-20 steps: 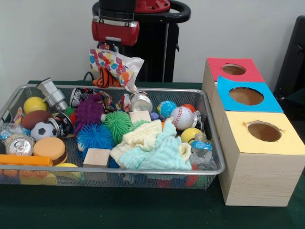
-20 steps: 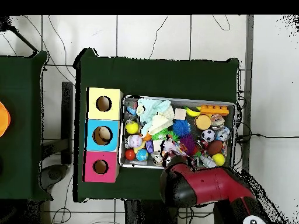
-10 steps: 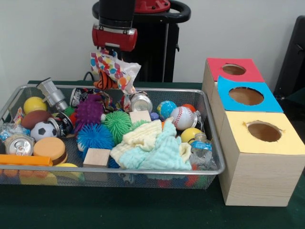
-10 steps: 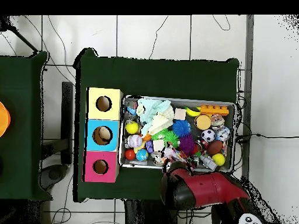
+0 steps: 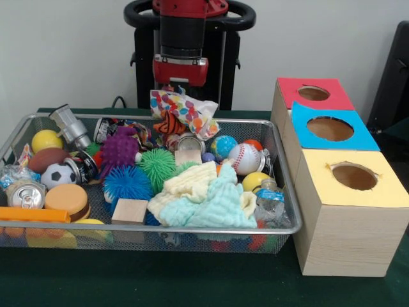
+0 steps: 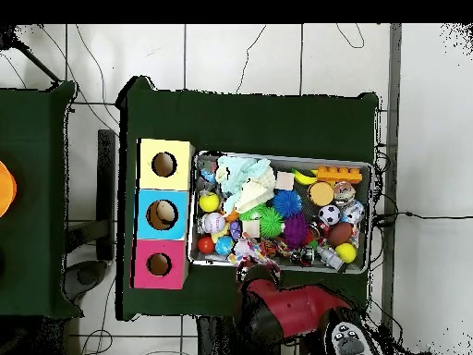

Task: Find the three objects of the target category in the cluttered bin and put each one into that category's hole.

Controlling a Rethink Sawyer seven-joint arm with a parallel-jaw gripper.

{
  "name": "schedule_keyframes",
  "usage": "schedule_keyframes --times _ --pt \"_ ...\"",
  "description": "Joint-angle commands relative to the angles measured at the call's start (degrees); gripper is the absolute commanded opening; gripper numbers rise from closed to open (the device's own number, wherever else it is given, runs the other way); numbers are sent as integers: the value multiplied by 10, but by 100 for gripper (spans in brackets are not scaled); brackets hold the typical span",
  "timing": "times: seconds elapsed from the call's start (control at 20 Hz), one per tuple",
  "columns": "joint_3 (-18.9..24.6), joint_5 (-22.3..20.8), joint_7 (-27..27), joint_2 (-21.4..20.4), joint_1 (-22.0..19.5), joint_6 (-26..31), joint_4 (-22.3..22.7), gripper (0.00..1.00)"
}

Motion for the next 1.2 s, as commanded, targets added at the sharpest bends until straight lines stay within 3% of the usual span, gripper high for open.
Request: schedule_keyframes --times 0.05,0.7,0.75,1.2 --pt "-65 37 113 81 20 -72 13 0" --pt "-54 41 70 76 -10 -68 11 0" --pt "-51 40 71 76 -14 -67 13 100" --pt "-40 35 51 59 -19 -33 9 100"
